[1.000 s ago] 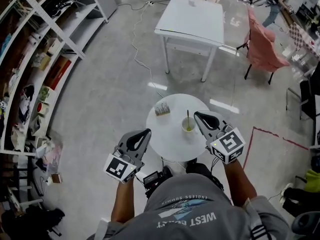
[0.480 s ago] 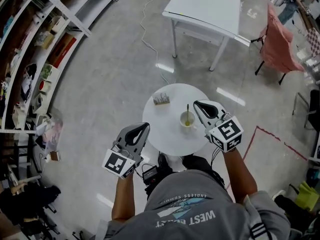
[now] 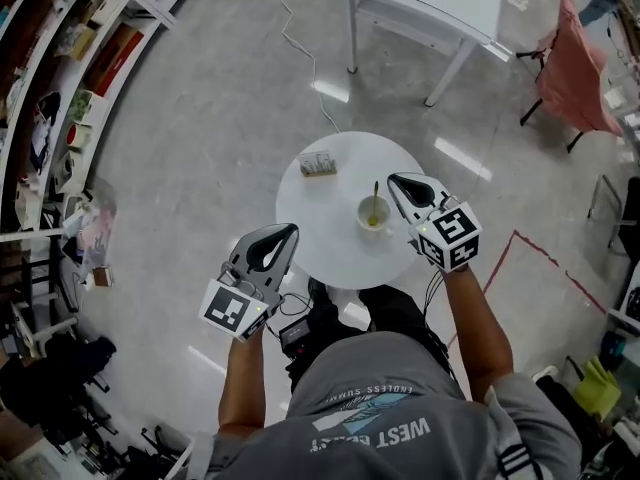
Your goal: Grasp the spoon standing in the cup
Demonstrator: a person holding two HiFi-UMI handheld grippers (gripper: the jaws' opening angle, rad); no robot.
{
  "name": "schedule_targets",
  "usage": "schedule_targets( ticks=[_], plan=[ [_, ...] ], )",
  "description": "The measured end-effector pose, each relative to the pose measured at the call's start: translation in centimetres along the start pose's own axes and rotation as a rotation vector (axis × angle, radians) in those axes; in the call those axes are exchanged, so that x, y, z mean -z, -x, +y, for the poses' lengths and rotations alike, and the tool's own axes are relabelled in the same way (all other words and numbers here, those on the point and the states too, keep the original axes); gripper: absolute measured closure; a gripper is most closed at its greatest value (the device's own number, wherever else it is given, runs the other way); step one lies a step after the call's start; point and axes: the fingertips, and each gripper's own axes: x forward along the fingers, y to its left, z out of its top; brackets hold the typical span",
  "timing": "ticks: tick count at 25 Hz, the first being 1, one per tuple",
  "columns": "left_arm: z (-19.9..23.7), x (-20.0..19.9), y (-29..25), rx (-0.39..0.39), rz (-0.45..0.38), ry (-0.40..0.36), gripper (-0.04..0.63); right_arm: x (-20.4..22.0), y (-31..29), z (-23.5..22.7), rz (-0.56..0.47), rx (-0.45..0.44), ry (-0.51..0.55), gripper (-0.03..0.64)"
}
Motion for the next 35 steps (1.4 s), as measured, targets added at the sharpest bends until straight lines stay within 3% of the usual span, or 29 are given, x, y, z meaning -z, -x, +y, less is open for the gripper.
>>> schedule_targets(
  ticks=[11,27,35],
  plan=[
    [0.4,1.8,-1.5,0.002,0.040,0.084,0.591,6.2,-3.0,-1.4,0.108,-0.022,-0.072,0.614],
    [0.1,5.2,0.0,-0.019,0.126,0.097,0.591,13.3,-6.3,-3.3,0.232,-0.035,-0.141,0.609],
    [-0.3,6.2,-0.1,-0.024,0.142,0.129,0.591,14.9,-7.8,-4.0,0.265,-0.031,-0.157,0.540]
  ],
)
